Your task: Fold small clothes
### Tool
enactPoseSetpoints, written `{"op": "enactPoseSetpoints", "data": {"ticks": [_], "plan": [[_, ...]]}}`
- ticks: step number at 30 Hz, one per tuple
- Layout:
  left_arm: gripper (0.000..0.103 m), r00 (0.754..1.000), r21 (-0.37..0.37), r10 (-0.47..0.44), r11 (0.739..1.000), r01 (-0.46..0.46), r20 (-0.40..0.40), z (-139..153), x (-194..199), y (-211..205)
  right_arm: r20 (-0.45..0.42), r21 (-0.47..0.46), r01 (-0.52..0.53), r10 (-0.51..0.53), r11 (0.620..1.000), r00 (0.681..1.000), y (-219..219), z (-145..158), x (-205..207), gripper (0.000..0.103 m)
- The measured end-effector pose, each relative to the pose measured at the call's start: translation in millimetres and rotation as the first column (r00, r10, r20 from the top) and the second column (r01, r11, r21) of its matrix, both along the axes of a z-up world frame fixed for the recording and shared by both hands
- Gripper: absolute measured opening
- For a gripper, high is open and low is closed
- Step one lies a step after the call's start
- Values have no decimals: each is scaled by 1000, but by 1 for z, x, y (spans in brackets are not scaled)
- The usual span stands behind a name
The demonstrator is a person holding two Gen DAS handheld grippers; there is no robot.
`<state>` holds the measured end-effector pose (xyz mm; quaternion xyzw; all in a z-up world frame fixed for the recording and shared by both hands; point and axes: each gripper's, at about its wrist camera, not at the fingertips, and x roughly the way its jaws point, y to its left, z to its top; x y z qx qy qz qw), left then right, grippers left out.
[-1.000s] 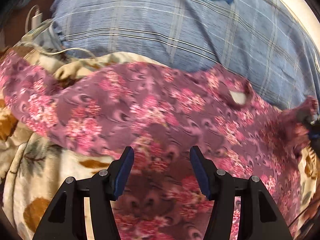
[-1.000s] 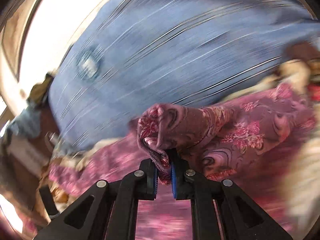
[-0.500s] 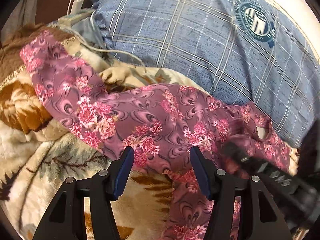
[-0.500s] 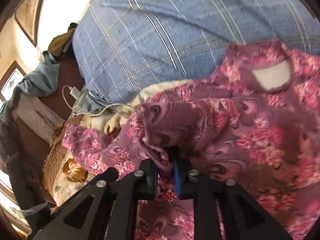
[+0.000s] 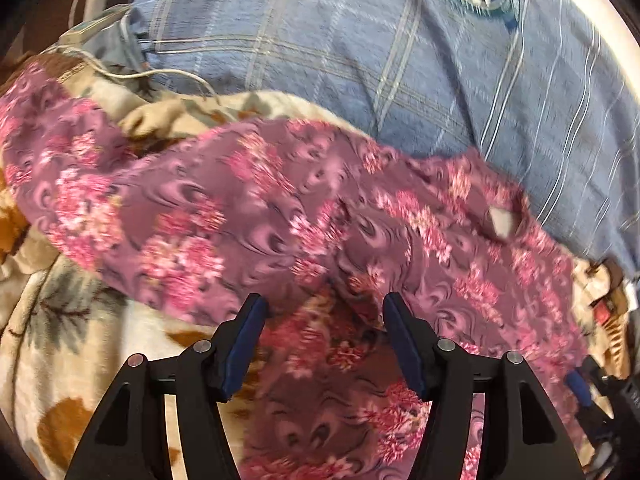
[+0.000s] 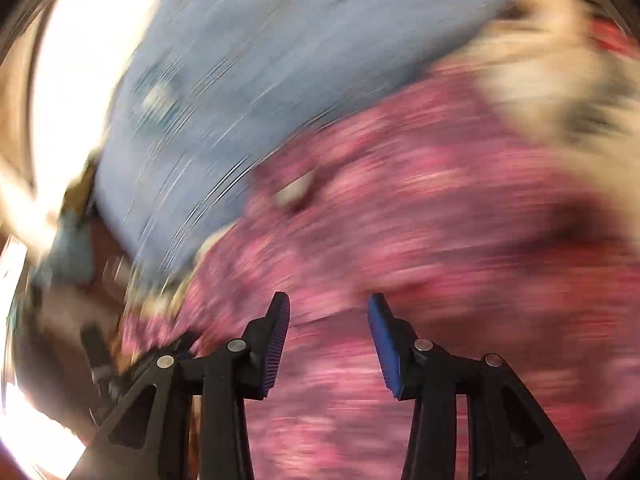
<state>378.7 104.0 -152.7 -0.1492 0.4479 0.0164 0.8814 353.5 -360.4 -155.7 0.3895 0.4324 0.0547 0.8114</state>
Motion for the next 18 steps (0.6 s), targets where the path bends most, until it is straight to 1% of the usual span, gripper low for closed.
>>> {"op": "enactPoseSetpoints", "data": {"ticks": [2,3,4,6,7,8,9,10,11,12,13,14,15,16,17,18], "plan": [[63,1000,16,0,1000,1,-21,-6,7,-9,-36,58,83,-81,995,996,-27,-13,-4,44],[63,1000,21,5,1000,-4,-21,-8,10,-13,-29,105,101,-99,989,995,-36,-18,-3,42],[63,1000,30,13,999,-13,-13,-9,11,-15,-16,127,106,-105,986,994,-39,-20,1,42],[62,1000,49,22,999,-22,4,-9,12,-20,10,108,92,-94,990,996,-39,-20,15,41],[61,1000,53,22,998,-23,12,-8,12,-21,12,107,88,-90,990,996,-40,-21,24,33],[55,1000,52,24,998,-25,20,-7,11,-21,11,123,88,-90,989,996,-39,-21,29,18],[52,999,45,27,999,-29,31,-4,8,-20,35,157,85,-92,984,995,-45,-17,31,4],[52,999,37,31,999,-33,44,-1,5,-20,87,155,94,-108,983,990,-50,-8,27,4],[50,998,40,39,998,-41,50,0,5,-20,117,128,93,-108,987,987,-51,0,23,3],[49,998,60,41,997,-43,43,-3,5,-22,133,89,94,-105,992,985,-55,4,20,3],[49,999,84,39,996,-41,26,-7,8,-25,119,48,106,-111,993,987,-60,1,18,3],[49,999,115,34,993,-34,-1,-13,10,-30,65,16,113,-113,994,991,-67,-9,19,4],[49,999,141,27,990,-24,-19,-16,12,-33,0,8,99,-99,995,995,-71,-24,20,4],[49,1000,179,18,984,-14,-18,-17,12,-38,-14,28,80,-80,996,997,-72,-31,19,1],[49,1000,204,11,979,-9,-10,-13,10,-42,2,20,78,-78,997,997,-71,-28,15,1],[49,1000,209,7,978,-6,-4,-9,10,-43,6,-7,75,-75,997,997,-68,-22,12,8]]}}
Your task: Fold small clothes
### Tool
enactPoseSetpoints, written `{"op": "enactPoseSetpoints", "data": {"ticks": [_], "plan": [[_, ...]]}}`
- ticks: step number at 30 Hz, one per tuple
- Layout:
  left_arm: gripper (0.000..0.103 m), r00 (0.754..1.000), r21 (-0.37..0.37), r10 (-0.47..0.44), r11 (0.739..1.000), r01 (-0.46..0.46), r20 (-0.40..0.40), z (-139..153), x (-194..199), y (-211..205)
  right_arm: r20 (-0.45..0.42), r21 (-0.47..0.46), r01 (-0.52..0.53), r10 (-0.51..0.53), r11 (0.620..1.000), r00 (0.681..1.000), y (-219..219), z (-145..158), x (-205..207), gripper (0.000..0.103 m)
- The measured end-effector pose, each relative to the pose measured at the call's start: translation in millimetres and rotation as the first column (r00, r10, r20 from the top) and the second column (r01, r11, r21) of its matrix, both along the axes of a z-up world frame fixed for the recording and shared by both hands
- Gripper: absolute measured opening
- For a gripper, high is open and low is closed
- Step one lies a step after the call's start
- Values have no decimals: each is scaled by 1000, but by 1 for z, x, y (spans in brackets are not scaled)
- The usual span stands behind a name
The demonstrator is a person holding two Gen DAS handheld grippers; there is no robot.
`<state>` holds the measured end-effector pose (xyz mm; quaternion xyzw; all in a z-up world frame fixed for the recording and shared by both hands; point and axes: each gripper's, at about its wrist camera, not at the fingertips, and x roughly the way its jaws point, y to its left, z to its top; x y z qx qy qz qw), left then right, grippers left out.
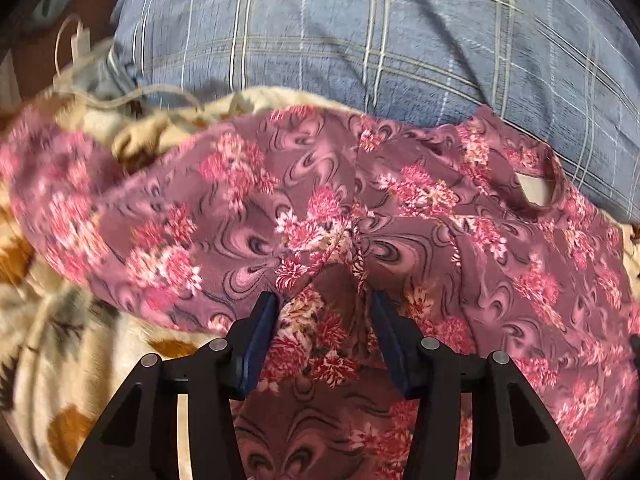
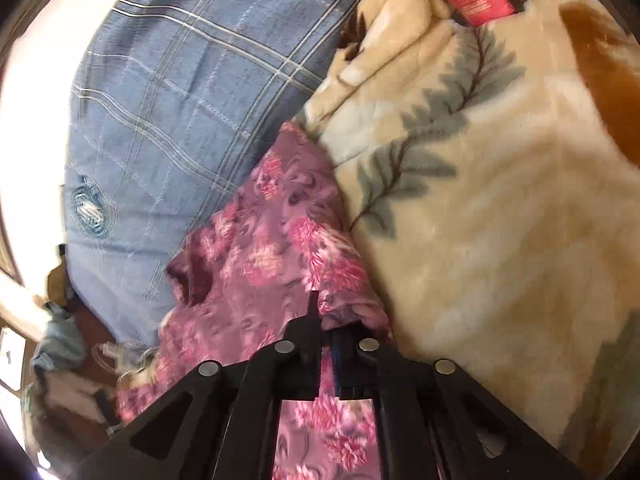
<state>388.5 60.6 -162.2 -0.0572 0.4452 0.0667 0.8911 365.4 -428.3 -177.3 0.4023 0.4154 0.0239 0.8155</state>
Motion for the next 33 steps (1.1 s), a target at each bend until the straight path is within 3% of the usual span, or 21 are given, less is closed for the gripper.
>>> {"op": "enactPoseSetpoints", "data": {"ticks": [2,4,8,10,12,14,15,17,20,22,25,28,30,33], "plan": [[49,999,-28,14,1000,-13,30,11,-4,4,1,-35,-11,11,999,1000,7,14,-8,13],[47,996,-86,57,995,-51,74,21,-10,14,35,-2,-22,22,1000,999,10,26,-20,13],[49,988,-166,51,986,-27,143,32,-23,16,168,-51,-29,37,998,985,18,53,-21,17],[49,992,-139,-11,990,29,125,26,-21,2,169,-99,-27,44,995,985,22,50,-3,26],[49,996,-83,-54,995,60,72,13,-15,-11,131,-110,-32,46,993,990,25,38,10,26],[49,997,-29,-78,997,77,-7,-4,-7,-21,30,-131,-46,50,990,998,26,14,23,26],[51,997,-24,-77,997,77,-5,-6,-7,-21,-19,-138,-59,57,989,998,26,3,25,20],[51,997,-26,-75,997,75,2,-3,-7,-21,10,-154,-48,50,987,999,28,4,19,17],[49,997,-69,-74,995,73,-2,-1,-5,-15,32,-184,-70,77,980,997,44,20,14,28],[49,998,-131,-67,989,66,-4,6,-3,-4,73,-195,-121,138,973,988,65,29,9,39],[49,999,-189,-21,982,27,34,25,-9,22,95,-204,-240,264,949,960,104,30,7,42],[50,996,-195,55,980,-42,63,50,-22,61,49,-254,-308,330,917,943,135,13,7,46],[56,988,-202,131,973,-112,80,64,-31,102,83,-306,-294,333,905,939,144,5,0,48],[58,972,-161,231,962,-220,52,76,-30,171,91,-292,-309,348,905,933,142,6,-1,55]]}}
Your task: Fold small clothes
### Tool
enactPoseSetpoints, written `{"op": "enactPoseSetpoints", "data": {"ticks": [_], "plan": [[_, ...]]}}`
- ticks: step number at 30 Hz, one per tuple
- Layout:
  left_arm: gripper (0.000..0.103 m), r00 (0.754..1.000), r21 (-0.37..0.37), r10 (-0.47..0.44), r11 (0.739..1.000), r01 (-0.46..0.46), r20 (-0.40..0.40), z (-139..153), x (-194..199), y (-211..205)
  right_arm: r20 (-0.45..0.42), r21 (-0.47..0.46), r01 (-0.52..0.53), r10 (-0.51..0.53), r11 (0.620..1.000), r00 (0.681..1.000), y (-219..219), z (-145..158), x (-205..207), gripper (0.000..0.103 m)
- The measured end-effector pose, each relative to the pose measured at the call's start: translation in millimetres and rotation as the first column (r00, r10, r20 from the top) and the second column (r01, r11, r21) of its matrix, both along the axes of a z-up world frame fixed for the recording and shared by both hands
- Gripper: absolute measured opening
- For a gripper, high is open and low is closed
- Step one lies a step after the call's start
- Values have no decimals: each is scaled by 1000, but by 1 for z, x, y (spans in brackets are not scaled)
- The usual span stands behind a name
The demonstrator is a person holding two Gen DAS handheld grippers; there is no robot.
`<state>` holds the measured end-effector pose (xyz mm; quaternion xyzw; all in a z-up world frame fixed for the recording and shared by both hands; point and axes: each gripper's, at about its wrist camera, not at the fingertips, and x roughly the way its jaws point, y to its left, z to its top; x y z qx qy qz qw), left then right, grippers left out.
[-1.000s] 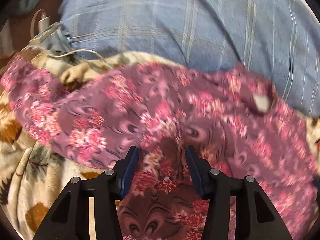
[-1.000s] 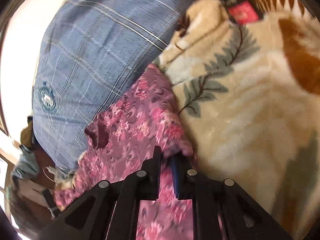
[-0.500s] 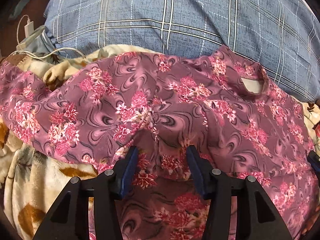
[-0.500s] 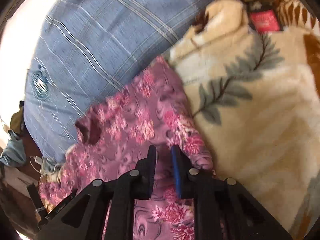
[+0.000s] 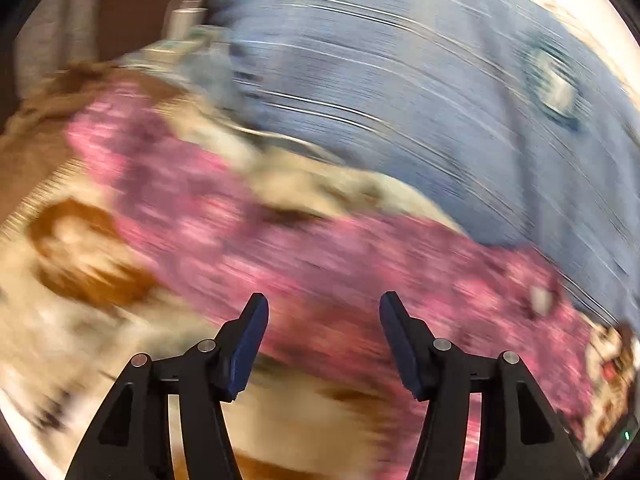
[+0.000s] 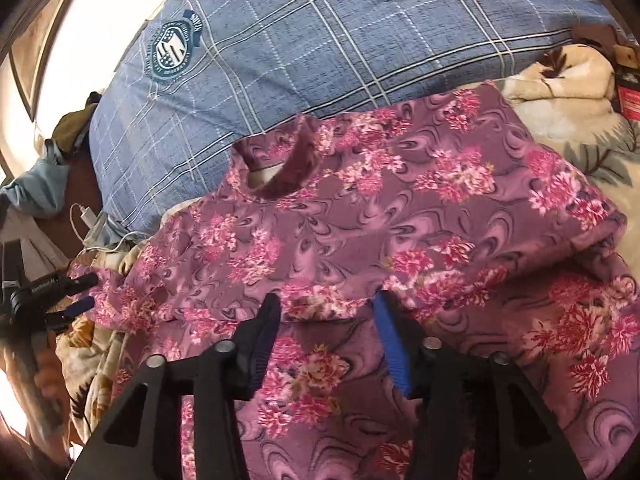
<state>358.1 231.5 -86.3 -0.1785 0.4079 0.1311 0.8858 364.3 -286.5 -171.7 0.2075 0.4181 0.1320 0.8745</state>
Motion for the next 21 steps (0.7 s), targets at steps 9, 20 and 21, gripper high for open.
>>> {"op": "enactPoseSetpoints", "data": {"ticks": [9,20,21], "plan": [[58,966,-162,244,953,-255,-83,8,0,162,11,30,-3,3,1000,1000,-1,0,4,58],[19,961,-457,274,853,-254,-22,-10,22,192,18,63,-6,5,998,1000,-6,-2,2,59],[10,965,-486,260,840,-240,-27,-13,23,194,19,66,-6,5,998,1000,-7,-2,2,59]]}}
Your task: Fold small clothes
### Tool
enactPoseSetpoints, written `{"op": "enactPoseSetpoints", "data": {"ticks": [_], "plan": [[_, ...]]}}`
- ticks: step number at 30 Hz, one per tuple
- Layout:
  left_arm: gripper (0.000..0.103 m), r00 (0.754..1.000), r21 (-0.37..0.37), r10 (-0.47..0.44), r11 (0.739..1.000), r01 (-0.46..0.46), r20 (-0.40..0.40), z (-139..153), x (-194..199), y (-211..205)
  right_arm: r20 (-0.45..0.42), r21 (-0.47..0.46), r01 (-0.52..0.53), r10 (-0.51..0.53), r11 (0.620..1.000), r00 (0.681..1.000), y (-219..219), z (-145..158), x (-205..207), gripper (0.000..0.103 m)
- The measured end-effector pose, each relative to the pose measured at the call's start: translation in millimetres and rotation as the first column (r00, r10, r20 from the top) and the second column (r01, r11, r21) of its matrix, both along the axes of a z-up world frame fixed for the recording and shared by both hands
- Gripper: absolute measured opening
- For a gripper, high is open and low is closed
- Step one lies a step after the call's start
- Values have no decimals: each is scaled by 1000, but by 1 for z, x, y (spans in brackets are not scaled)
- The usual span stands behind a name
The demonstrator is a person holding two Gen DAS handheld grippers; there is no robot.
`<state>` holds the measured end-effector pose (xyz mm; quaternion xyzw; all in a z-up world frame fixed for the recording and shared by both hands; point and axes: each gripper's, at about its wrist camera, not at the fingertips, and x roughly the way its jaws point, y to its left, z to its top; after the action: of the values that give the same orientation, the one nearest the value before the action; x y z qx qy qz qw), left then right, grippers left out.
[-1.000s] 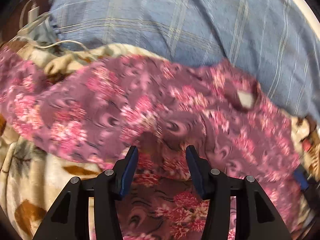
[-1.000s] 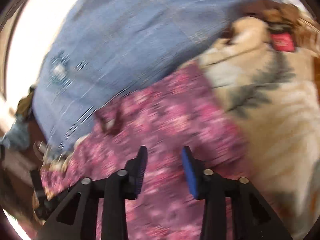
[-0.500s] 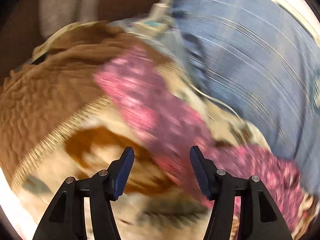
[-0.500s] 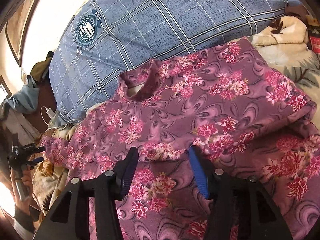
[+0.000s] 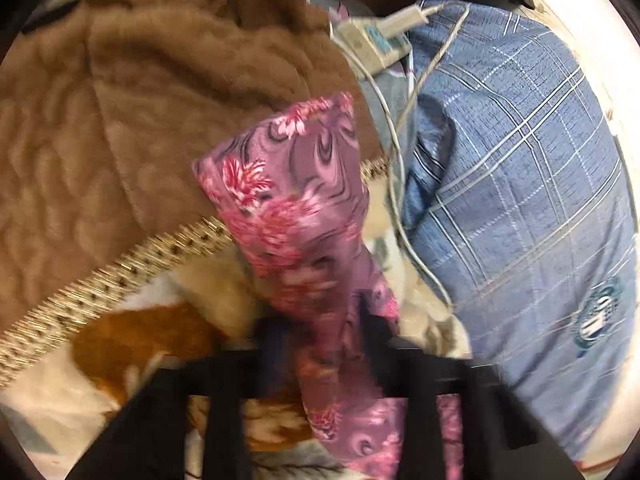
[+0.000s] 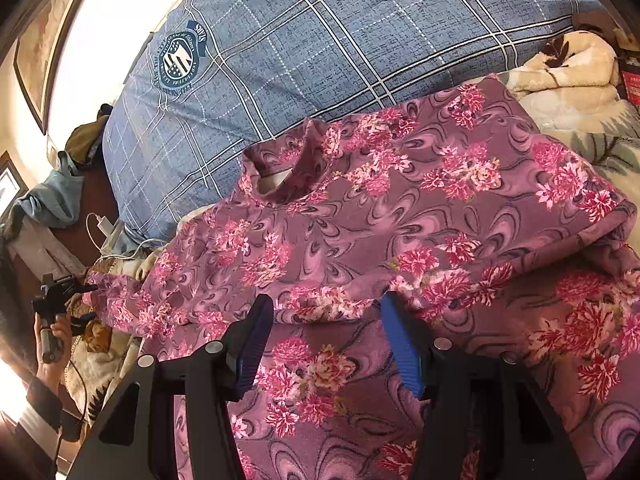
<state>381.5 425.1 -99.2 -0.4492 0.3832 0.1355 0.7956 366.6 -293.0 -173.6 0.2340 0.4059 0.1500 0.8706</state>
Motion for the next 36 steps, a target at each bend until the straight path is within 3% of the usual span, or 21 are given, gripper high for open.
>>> {"op": "enactPoseSetpoints", "data": {"ticks": [2,4,10,14,18,20,22,28,30,32,34,36], "plan": [[8,1000,-13,5,1000,-5,7,0,-1,-1,2,6,0,0,1000,1000,-1,0,0,59],[8,1000,31,-1,1000,0,17,5,-2,-8,4,11,0,0,1000,1000,-1,0,0,59],[7,982,169,-171,973,156,79,53,-14,-86,8,27,1,-1,1000,1000,-3,-1,-1,59],[7,938,228,-321,930,288,128,84,-27,-160,13,45,2,-3,999,1000,-5,-1,-2,59],[7,874,308,-469,856,415,125,93,-29,-250,18,67,2,-3,998,1000,-7,-1,-3,59],[7,837,312,-535,820,480,117,90,-22,-291,21,78,2,-3,997,1000,-8,-1,-3,59],[7,796,292,-596,783,549,102,82,-8,-336,25,91,1,-4,996,1000,-9,-2,-3,59],[7,711,251,-703,689,680,3,43,29,-437,35,117,0,-4,993,999,-12,-2,-6,59],[7,696,229,-717,671,705,-42,25,47,-461,39,126,-1,-3,992,999,-12,-2,-7,59],[8,672,160,-737,656,738,-77,6,61,-476,42,134,-2,-4,991,999,-12,-2,-7,59],[12,647,64,-753,644,762,-119,-10,79,-489,44,142,-2,-4,990,999,-13,-2,-8,59],[34,624,-31,-771,632,774,-130,-22,96,-493,46,147,-2,-4,989,999,-14,-2,-9,59]]}}
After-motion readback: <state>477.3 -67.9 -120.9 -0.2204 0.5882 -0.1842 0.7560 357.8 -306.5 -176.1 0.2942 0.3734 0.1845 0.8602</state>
